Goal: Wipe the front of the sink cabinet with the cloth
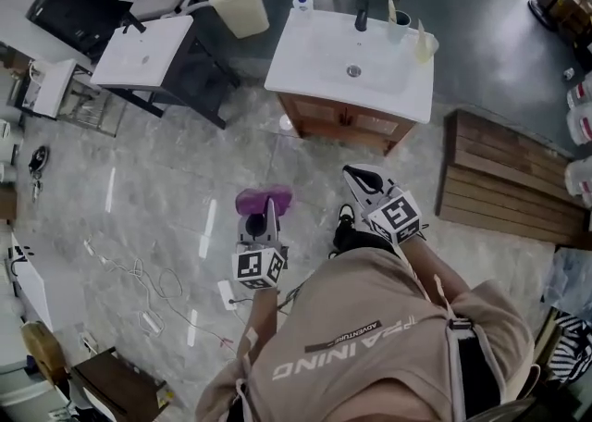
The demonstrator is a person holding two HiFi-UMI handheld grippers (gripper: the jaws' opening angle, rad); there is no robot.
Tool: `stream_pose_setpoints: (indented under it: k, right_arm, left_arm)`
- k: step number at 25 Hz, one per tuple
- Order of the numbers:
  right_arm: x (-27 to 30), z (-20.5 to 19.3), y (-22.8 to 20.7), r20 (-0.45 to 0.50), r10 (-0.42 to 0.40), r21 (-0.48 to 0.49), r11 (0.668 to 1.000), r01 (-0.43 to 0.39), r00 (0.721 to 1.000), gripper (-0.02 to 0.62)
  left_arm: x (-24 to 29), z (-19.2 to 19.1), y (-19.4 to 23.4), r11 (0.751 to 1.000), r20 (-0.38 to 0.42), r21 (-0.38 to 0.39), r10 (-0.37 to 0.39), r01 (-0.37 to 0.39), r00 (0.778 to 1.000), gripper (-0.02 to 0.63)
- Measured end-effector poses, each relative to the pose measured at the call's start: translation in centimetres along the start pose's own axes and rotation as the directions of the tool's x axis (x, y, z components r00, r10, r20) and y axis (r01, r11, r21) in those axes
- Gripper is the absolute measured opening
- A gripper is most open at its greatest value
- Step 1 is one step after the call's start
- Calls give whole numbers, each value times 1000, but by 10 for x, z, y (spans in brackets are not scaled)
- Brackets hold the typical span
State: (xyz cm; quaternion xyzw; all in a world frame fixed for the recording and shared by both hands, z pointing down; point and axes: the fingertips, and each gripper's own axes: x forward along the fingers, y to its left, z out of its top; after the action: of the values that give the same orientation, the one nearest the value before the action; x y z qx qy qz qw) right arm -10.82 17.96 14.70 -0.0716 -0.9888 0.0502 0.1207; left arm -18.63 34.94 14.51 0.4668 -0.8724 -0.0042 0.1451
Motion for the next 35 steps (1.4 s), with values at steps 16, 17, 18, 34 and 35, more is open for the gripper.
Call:
stream_pose_setpoints:
  k: [16, 17, 18, 34, 35]
  right_arm:
    - [63, 14, -96, 24, -12, 7, 1000, 12, 1000, 11]
    - [64, 14, -100, 23, -21, 9, 1000, 20, 1000, 11]
    - [65, 13, -103, 22, -30, 10, 1000, 29, 999, 11]
    - [104, 38, -101, 21, -339, 86, 938, 337, 940, 11]
    - [108, 38, -99, 15, -359, 91, 930, 356, 933, 11]
  left_arm:
    - [122, 41, 11, 999, -3, 26, -46, 46, 999, 37]
    - [129, 43, 11, 998, -2, 29, -51, 51, 999, 37]
    - [135, 45, 13, 998, -1, 31, -57, 57, 998, 37]
    - [218, 73, 86, 947, -52, 99, -301, 305, 952, 37]
    - [223, 73, 91, 941, -56, 99, -318, 322, 946, 37]
